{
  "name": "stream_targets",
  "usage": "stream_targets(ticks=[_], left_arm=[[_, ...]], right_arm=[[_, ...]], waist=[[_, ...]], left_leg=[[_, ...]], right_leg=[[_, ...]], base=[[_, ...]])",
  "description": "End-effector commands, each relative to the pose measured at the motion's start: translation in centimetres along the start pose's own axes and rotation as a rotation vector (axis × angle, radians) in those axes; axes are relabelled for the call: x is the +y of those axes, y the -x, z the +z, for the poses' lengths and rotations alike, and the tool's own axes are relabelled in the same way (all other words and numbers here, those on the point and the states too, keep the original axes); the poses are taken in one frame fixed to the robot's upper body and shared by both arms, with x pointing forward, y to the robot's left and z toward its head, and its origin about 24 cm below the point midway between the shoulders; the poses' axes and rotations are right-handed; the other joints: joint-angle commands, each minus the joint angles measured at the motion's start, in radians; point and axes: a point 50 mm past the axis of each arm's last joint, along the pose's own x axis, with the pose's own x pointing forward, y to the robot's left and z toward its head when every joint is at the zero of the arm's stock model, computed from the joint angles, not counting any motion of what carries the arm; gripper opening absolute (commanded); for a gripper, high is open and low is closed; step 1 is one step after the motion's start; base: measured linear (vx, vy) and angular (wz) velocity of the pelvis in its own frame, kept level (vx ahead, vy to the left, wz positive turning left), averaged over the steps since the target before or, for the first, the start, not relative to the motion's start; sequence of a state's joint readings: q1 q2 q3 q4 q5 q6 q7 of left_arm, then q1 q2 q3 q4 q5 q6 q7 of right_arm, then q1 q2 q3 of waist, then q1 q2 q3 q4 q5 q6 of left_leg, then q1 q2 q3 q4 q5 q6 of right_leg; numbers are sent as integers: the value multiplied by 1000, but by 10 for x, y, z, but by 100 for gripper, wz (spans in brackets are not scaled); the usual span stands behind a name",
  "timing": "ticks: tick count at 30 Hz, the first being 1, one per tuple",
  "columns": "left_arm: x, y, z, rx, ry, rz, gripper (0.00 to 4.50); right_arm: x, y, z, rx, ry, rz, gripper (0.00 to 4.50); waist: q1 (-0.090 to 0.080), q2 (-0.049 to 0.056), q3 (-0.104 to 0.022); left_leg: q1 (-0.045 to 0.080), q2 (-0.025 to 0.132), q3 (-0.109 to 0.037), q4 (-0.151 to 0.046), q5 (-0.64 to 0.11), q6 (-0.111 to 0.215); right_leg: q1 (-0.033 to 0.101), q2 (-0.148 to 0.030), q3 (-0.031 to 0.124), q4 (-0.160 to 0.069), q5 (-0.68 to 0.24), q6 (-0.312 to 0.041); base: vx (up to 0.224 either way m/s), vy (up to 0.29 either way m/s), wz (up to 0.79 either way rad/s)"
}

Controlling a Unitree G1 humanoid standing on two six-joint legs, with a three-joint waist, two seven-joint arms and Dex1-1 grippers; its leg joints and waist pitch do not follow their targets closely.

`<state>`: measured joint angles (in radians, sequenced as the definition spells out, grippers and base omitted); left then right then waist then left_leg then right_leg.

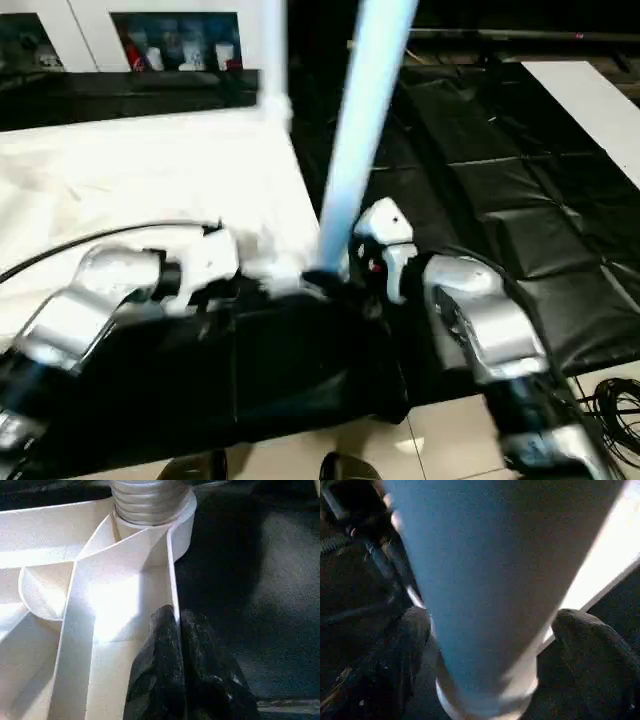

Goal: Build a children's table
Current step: Rotate leg to tighten

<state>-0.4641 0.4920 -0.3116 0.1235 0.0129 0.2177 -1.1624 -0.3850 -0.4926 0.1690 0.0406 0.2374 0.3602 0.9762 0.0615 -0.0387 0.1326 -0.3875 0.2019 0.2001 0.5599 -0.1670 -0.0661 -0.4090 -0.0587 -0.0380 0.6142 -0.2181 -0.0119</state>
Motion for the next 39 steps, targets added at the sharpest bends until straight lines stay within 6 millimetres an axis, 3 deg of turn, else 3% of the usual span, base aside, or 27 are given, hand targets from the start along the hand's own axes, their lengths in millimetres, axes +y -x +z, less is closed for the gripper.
stream_targets(ticks=[1,6,17,30,39], left_arm=[[-5,-2,16,-103,-60,-46,0],[-4,0,12,-98,-59,-54,0],[-3,3,9,-86,-55,-65,0],[-2,4,6,-77,-54,-71,0],[-3,4,4,-72,-47,-77,0]], right_arm=[[6,0,-1,14,52,46,424],[7,-5,-7,47,91,60,424],[2,-15,-9,-7,76,49,424],[4,-17,-15,-43,34,75,304],[6,-18,-18,-52,17,84,275]], waist=[[-2,-4,-67],[-4,-4,-66],[-5,-5,-68],[-4,-3,-71],[-4,-2,-67]], left_leg=[[23,35,-10,-44,-39,111],[24,35,-10,-43,-58,102],[22,32,-11,-37,-39,116],[21,31,-11,-33,-28,126],[22,32,-12,-35,-50,114]], right_leg=[[53,-72,50,-47,103,-258],[50,-71,50,-49,50,-252],[50,-68,50,-41,81,-260],[52,-67,49,-36,111,-275],[50,-68,49,-39,73,-270]], base=[[0,0,0],[0,0,0],[0,0,0],[0,0,0],[0,0,0]])
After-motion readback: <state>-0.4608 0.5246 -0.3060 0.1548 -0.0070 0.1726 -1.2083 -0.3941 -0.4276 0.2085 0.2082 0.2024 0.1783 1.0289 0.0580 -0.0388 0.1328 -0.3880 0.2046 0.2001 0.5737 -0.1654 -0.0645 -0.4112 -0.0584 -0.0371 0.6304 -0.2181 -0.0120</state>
